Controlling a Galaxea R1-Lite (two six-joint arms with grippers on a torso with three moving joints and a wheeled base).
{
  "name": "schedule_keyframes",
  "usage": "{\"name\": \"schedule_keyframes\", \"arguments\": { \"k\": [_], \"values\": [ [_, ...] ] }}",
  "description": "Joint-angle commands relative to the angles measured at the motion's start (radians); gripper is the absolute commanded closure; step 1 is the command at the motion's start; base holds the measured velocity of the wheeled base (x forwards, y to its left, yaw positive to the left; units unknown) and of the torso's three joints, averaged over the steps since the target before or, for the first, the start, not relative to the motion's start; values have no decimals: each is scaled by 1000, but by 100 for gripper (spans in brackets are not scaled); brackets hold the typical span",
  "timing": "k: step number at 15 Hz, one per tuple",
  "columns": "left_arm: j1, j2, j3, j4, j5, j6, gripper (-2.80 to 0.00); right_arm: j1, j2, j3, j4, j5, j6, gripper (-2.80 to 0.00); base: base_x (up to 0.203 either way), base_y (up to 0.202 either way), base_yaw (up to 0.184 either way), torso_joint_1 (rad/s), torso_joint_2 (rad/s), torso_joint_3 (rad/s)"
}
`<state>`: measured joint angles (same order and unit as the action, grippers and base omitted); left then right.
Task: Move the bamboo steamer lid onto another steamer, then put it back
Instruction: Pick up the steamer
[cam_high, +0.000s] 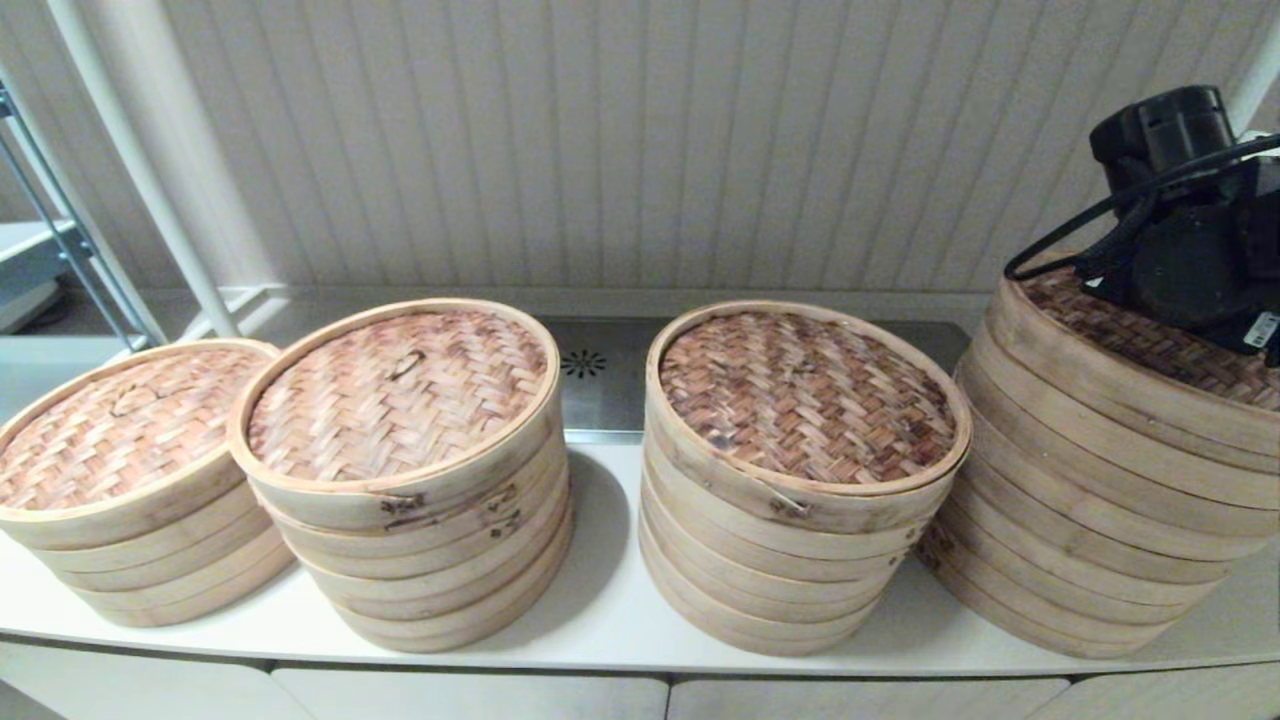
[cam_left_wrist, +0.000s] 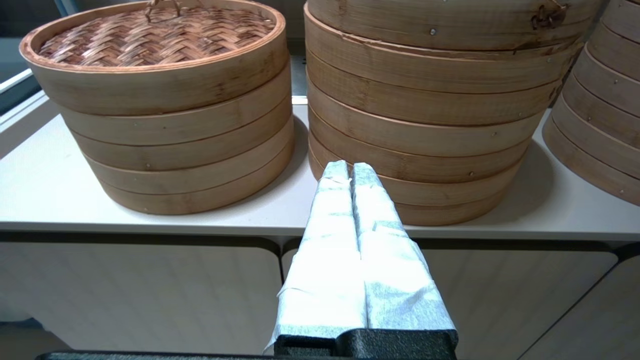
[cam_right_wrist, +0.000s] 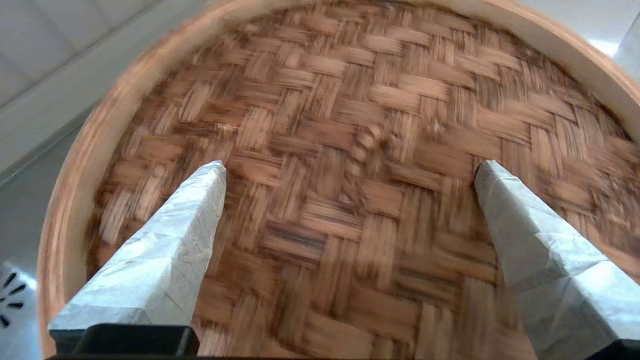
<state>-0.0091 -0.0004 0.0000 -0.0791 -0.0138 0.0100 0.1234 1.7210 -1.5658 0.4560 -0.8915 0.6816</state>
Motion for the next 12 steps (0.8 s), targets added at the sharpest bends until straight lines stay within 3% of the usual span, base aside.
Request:
{"name": "schedule_keyframes", "arguments": {
  "k": [1,3,4,12],
  "values": [
    [0,-1,32,-1,0,1,0,-1,13,-2,3,-4,4,-280,0,0,0,0,0,0],
    [0,0,32,-1,0,0,0,0,22,-1,3,-4,7,-280,0,0,0,0,0,0],
    [0,-1,32,-1,0,-1,0,1,23,1,3,-4,7,0,0,0,0,0,0,0],
    [0,0,32,-1,0,1,0,-1,35,1,-10,-6,9,0,0,0,0,0,0,0]
  ]
}}
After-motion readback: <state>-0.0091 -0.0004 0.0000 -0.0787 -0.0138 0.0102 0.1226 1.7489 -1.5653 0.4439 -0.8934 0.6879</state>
